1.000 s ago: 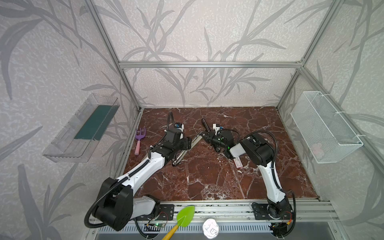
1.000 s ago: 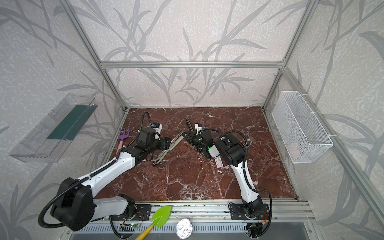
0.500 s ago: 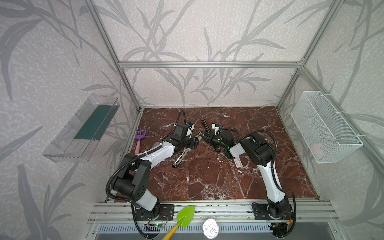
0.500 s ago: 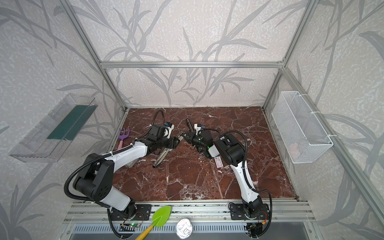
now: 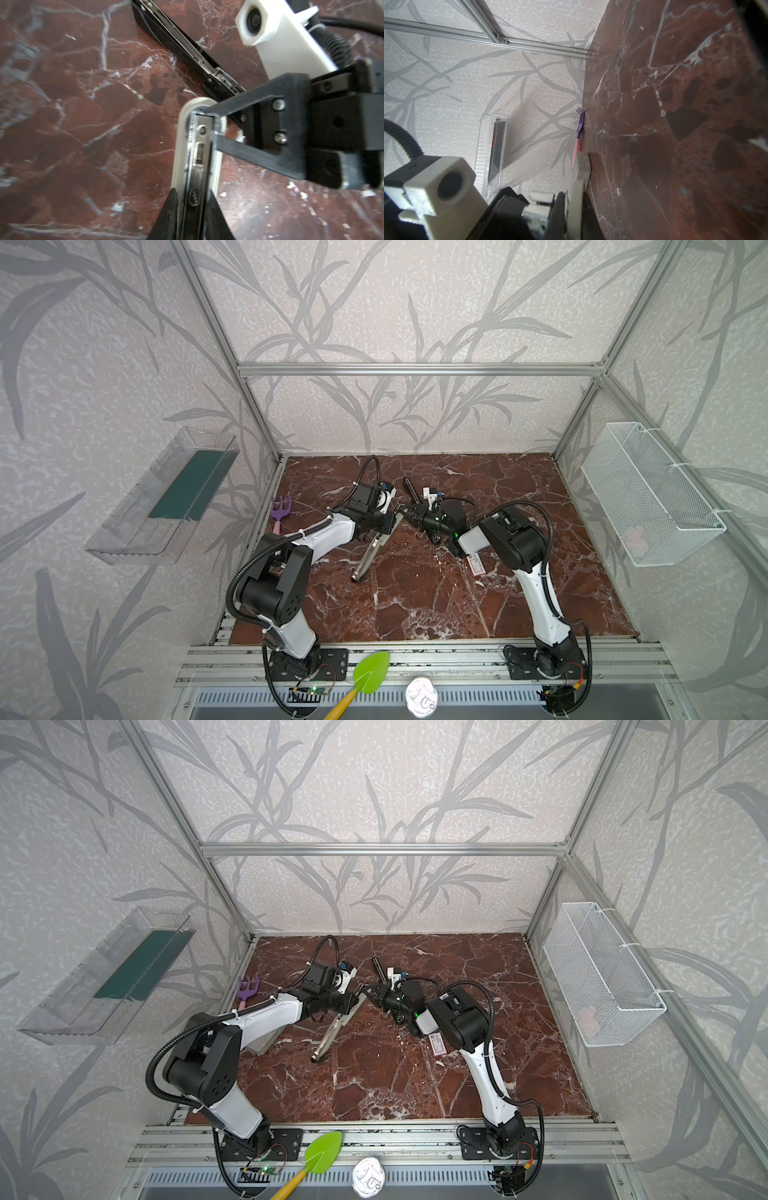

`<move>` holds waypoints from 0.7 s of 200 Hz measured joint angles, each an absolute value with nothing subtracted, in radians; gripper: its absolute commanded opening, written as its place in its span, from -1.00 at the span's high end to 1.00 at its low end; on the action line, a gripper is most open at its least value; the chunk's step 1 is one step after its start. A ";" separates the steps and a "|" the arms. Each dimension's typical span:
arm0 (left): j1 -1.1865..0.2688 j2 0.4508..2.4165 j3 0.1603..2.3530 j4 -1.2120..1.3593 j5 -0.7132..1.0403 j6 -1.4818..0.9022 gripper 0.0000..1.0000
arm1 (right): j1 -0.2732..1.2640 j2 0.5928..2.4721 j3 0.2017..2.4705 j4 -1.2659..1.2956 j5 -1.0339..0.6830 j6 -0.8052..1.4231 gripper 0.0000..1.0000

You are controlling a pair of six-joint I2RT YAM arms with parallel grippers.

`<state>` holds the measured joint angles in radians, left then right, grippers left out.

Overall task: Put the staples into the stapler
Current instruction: 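Lower the cream stapler with the left gripper while the right sets the black stapler down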

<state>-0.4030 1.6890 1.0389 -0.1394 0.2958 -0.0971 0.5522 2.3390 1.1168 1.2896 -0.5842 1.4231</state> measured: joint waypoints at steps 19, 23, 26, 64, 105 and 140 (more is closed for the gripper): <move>-0.412 1.693 1.050 -0.156 0.282 -0.081 0.89 | 0.546 2.339 1.112 1.291 -0.590 1.419 0.56; -0.410 1.695 1.052 -0.158 0.282 -0.079 0.89 | 0.545 2.339 1.111 1.290 -0.593 1.416 0.53; -0.410 1.695 1.053 -0.160 0.282 -0.079 0.90 | 0.544 2.339 1.110 1.291 -0.593 1.415 0.51; -0.407 1.705 1.073 -0.207 0.264 -0.053 0.92 | 0.513 2.305 1.071 1.273 -0.608 1.383 0.34; -0.417 1.765 1.122 -0.290 0.244 -0.003 0.88 | 0.458 2.242 1.001 1.246 -0.625 1.357 0.31; -0.449 1.824 1.188 -0.353 0.228 0.039 0.88 | 0.434 2.198 0.946 1.235 -0.649 1.333 0.30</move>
